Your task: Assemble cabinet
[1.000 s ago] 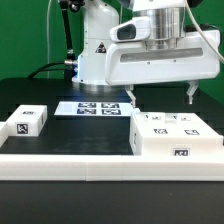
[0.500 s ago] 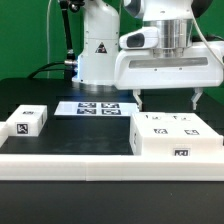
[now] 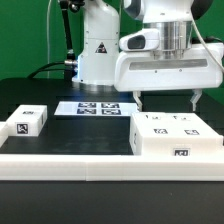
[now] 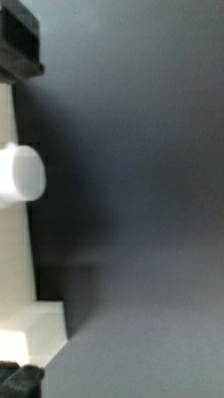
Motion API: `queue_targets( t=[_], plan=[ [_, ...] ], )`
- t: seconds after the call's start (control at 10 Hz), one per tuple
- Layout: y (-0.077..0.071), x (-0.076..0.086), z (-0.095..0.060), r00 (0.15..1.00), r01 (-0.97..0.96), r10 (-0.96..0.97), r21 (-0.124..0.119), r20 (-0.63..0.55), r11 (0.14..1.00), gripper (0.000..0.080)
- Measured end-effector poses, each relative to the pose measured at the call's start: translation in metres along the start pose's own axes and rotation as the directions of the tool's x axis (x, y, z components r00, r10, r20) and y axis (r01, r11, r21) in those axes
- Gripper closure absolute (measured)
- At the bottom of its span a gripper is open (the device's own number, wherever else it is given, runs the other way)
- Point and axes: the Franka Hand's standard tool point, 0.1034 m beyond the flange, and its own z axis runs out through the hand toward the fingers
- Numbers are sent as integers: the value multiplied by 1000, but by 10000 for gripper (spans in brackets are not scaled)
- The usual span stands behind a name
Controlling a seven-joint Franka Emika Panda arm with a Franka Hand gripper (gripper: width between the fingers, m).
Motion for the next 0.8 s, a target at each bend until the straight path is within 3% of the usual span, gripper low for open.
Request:
queue_targets(
  t=[0.3,0.8],
  plan=[
    [17,3,21,1000,-12,12,-9,2,1000,2],
    [17,4,24,1000,1,-1,-9,3,1000,2]
  ],
)
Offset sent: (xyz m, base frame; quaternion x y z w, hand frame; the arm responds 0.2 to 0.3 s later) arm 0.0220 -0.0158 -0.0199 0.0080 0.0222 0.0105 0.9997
